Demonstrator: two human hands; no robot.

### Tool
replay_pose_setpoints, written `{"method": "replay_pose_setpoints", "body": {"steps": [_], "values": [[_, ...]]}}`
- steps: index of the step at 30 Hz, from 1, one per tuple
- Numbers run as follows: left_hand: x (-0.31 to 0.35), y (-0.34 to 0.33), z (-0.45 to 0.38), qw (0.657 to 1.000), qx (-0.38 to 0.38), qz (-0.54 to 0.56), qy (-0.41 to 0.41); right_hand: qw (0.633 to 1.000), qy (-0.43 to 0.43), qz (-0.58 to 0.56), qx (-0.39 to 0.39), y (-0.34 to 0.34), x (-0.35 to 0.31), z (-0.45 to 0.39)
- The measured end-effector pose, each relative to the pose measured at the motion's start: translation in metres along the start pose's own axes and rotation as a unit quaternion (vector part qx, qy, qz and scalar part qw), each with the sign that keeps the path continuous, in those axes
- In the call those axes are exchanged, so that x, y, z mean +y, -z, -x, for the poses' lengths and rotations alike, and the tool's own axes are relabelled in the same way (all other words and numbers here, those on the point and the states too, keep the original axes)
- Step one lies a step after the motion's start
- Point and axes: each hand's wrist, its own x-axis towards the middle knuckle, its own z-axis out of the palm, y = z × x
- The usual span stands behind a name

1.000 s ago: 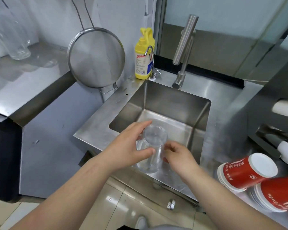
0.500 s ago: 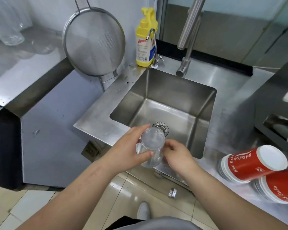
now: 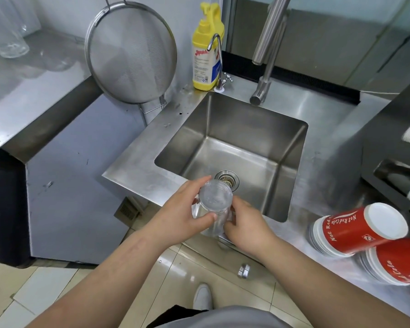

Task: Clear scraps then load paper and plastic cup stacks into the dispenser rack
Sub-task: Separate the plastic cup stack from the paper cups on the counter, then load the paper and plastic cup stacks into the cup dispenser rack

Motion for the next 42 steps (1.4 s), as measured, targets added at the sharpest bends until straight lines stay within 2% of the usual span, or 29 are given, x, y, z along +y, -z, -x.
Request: {"method": "replay_pose_setpoints", "body": {"steps": [11, 19, 23, 26, 29, 31, 38, 42], "values": [[0.001, 0.003, -0.008, 0.999, -0.03, -0.03, 0.011, 0.998, -0.009, 0.032, -0.049, 0.014, -0.001, -0.006], [0.014, 0.017, -0.018, 0.997, -0.058, -0.053, -0.023, 0.987, 0.019, 0.136, -0.087, 0.049, -0.011, -0.013], [0.041, 0.038, -0.032, 0.989, -0.077, -0.108, -0.067, 0.96, 0.009, 0.238, -0.15, 0.09, -0.024, -0.014], [0.072, 0.054, -0.049, 0.965, -0.141, -0.203, -0.088, 0.932, 0.012, 0.304, -0.196, 0.126, -0.038, -0.004], [0.106, 0.059, -0.069, 0.904, -0.265, -0.329, -0.071, 0.918, 0.028, 0.35, -0.187, 0.161, -0.048, 0.011], [0.129, 0.056, -0.08, 0.862, -0.322, -0.387, -0.06, 0.918, 0.031, 0.353, -0.179, 0.184, -0.052, 0.024], [0.212, 0.009, -0.12, 0.798, -0.366, -0.447, -0.174, 0.929, -0.028, 0.338, -0.146, 0.25, -0.039, 0.079], [0.234, -0.038, -0.136, 0.782, -0.39, -0.453, -0.179, 0.932, -0.068, 0.329, -0.136, 0.268, -0.016, 0.105]]}}
